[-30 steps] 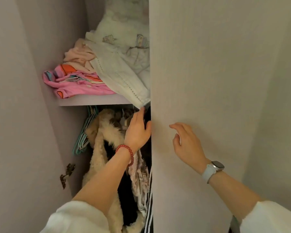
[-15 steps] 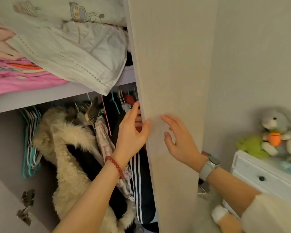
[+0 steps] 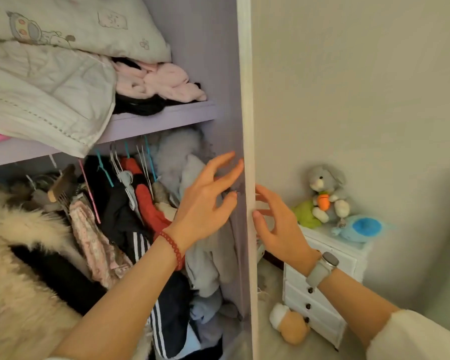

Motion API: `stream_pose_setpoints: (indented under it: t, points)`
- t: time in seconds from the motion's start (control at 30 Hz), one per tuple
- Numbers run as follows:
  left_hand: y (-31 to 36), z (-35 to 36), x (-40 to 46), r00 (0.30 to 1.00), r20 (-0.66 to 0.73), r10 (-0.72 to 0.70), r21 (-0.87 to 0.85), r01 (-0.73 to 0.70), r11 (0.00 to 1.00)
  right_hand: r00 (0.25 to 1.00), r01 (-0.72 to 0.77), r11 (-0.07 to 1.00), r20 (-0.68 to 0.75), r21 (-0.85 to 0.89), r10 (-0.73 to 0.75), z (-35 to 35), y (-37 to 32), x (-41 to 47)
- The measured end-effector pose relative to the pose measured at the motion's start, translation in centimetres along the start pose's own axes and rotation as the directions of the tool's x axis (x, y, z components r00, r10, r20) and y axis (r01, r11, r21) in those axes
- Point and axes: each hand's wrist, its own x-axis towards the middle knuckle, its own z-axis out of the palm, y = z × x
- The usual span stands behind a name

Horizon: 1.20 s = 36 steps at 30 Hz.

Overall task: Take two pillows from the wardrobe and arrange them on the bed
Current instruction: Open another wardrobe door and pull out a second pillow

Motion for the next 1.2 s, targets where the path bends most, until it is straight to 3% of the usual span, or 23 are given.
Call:
stream_pose_setpoints:
  t: [0.17,0.37,0.5,0.67,0.73,0.87,1.03,1.2]
  points:
    - [2.2,4.0,4.6,0.977,0.198,0.085,0.114,-0.109,0.987,0.974,-0.159,0.984,-0.173,-0.082,0.143,-4.9,1.7,-0.8]
    - [4.1,10.2,9.9,0.913,0.407,0.015,0.154,-0.084,0.985,0.900,-0.339,0.910,-0.364,-0.237,0.241,-9.5,4.8,0.4]
    - [4.8,13.2,12.5,0.881,0.472,-0.036,0.189,-0.061,0.980,0.843,-0.504,0.828,-0.347,-0.247,0.410,-12.5,6.6,1.9]
    - [4.5,14.7,15.0,0.873,0.488,-0.027,0.205,-0.084,0.975,0.821,-0.567,0.767,-0.281,-0.299,0.497,-14.7,7.6,3.2]
    - [4.2,14.4,15.5,0.903,0.430,-0.004,0.175,-0.079,0.981,0.835,-0.544,0.753,-0.332,-0.370,0.439,-15.0,7.4,3.4]
    - [2.7,11.7,15.6,0.972,0.234,0.002,0.112,-0.029,0.993,0.906,-0.300,0.792,-0.418,-0.533,0.062,-14.3,5.4,5.0]
    - [-0.8,4.7,15.8,0.982,0.186,-0.023,0.289,-0.032,0.957,0.964,-0.148,0.854,-0.265,-0.499,0.012,-10.8,4.4,10.1]
    - [-5.6,-6.4,16.5,0.996,0.018,-0.091,0.497,0.070,0.865,0.985,0.032,0.889,-0.135,-0.456,-0.105,-4.5,3.3,17.3]
